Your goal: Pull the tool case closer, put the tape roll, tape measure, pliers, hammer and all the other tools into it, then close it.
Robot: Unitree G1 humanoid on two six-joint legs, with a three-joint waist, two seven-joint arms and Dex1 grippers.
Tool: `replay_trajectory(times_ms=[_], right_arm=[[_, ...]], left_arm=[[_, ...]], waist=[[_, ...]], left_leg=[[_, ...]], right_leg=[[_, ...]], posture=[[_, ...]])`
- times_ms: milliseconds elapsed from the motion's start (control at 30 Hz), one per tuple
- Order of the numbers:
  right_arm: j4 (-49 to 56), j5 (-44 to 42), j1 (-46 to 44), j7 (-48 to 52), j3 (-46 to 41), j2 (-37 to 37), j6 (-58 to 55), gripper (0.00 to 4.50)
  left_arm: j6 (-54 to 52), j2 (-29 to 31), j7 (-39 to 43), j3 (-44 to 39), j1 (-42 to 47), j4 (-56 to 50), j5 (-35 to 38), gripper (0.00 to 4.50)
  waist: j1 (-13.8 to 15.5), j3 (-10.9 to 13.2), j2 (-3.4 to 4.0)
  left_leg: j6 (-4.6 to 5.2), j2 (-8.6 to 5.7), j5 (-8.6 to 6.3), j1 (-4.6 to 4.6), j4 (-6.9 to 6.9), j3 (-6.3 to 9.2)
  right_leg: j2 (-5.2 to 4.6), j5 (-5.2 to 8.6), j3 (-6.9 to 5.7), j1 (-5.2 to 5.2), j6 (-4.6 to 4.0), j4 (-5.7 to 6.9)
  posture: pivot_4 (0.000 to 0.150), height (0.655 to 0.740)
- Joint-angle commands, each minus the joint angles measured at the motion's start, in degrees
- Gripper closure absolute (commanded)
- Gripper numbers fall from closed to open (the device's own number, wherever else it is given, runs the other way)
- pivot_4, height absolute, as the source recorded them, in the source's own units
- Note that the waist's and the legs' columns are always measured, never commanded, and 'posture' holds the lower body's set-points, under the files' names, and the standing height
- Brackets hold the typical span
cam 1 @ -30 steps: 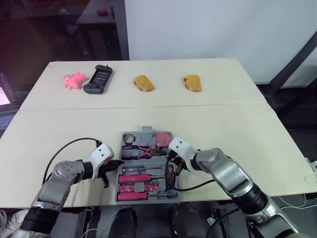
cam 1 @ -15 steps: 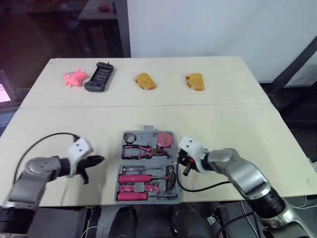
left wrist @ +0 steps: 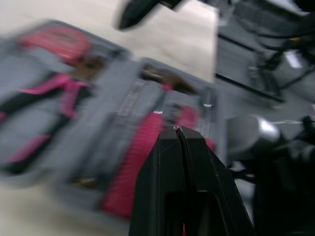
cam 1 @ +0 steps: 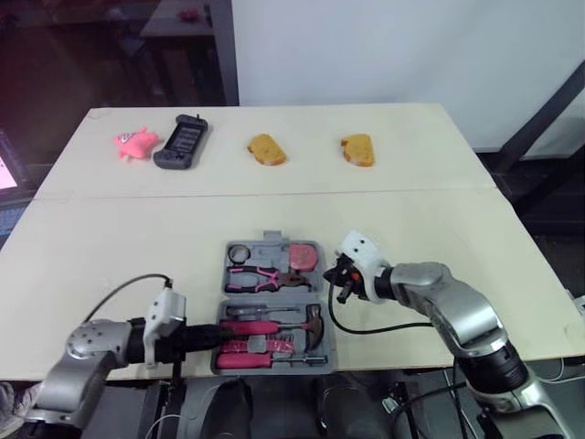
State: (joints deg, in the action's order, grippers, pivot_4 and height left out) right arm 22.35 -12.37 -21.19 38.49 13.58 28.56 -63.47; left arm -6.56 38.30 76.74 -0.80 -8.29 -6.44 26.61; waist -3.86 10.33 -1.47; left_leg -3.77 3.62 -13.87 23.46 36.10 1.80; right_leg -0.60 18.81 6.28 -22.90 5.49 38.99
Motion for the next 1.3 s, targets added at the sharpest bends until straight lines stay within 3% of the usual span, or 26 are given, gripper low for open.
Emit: replay_trajectory(times_ms=[33,267,367,600,633,767,1000,1300], right_arm=[[0.9,-2.17,-1.5,-1.04,-1.82,-0.6,-3.1,4.5],[0.75,-5.4,-3.81,-2.04,-3.88,-1.51,-6.74,4.5],[0.57,-7.78,-4.58,-2.65,-6.13,-3.21,-9.07,3.64],[-8.75,-11.77,-10.3,-5.5,-13.57,-9.35,-17.95,0.22],[-10.73,-12.04,-11.44,-5.91,-14.41,-10.36,-18.96,0.05],[-19.79,-12.25,-14.94,-7.48,-16.15,-13.4,-22.25,0.05],[-34.36,-11.36,-18.74,-9.49,-17.13,-15.82,-18.62,0.05],[-48.33,-19.56,-24.43,-9.41,-35.47,-26.09,-19.92,0.05]], left_arm=[[4.2,-0.42,0.22,1.75,-0.07,2.88,-3.0,4.47],[12.93,-1.99,-3.85,4.35,1.47,15.41,-11.2,4.47],[15.14,-1.31,-3.34,5.99,0.54,16.81,-12.84,4.5],[15.13,-0.82,-4.71,7.35,-0.2,16.99,-13.61,4.5],[15.64,-0.68,-4.74,7.63,-0.13,17.29,-13.97,4.5],[16.15,-0.5,-5.21,8.16,0.42,17.87,-14.04,4.5],[15.74,-0.3,-5.3,8.15,1.81,17.73,-12.99,4.5],[15.72,0.05,-5.25,8.45,2.27,17.61,-13.16,4.5]], waist=[[0.02,0.0,0.01],[-0.04,0.03,0.09],[-0.16,-0.02,0.15],[-0.22,-0.1,0.4],[-0.22,-0.12,0.43],[-0.23,-0.22,0.6],[-0.48,-0.26,0.78],[-0.97,-0.27,0.82]], left_leg=[[0.0,0.0,0.0,0.0,-0.01,0.01],[0.0,0.0,0.0,-0.01,-0.04,0.01],[0.01,0.01,0.0,-0.09,-0.04,0.05],[0.01,0.01,0.01,-0.21,-0.06,0.02],[0.01,0.01,0.01,-0.21,-0.05,0.02],[0.01,0.01,0.01,-0.21,-0.1,0.02],[0.01,0.01,0.01,-0.22,-0.09,-0.01],[0.02,0.02,0.01,-0.28,-0.18,-0.01]], right_leg=[[0.0,0.0,0.0,-0.01,0.0,0.0],[0.01,0.0,-0.01,-0.04,0.0,0.01],[0.03,-0.01,-0.02,0.06,-0.01,0.02],[0.03,-0.02,0.02,0.15,-0.03,0.04],[0.03,-0.02,0.01,0.15,-0.02,0.04],[0.03,-0.02,0.0,0.15,-0.02,0.04],[0.03,-0.02,0.03,0.15,-0.01,0.04],[0.08,-0.03,0.04,0.16,-0.01,0.06]], posture=[[0.15,0.74],[0.15,0.74],[0.15,0.74],[0.15,0.74],[0.15,0.74],[0.15,0.74],[0.15,0.74],[0.15,0.74]])
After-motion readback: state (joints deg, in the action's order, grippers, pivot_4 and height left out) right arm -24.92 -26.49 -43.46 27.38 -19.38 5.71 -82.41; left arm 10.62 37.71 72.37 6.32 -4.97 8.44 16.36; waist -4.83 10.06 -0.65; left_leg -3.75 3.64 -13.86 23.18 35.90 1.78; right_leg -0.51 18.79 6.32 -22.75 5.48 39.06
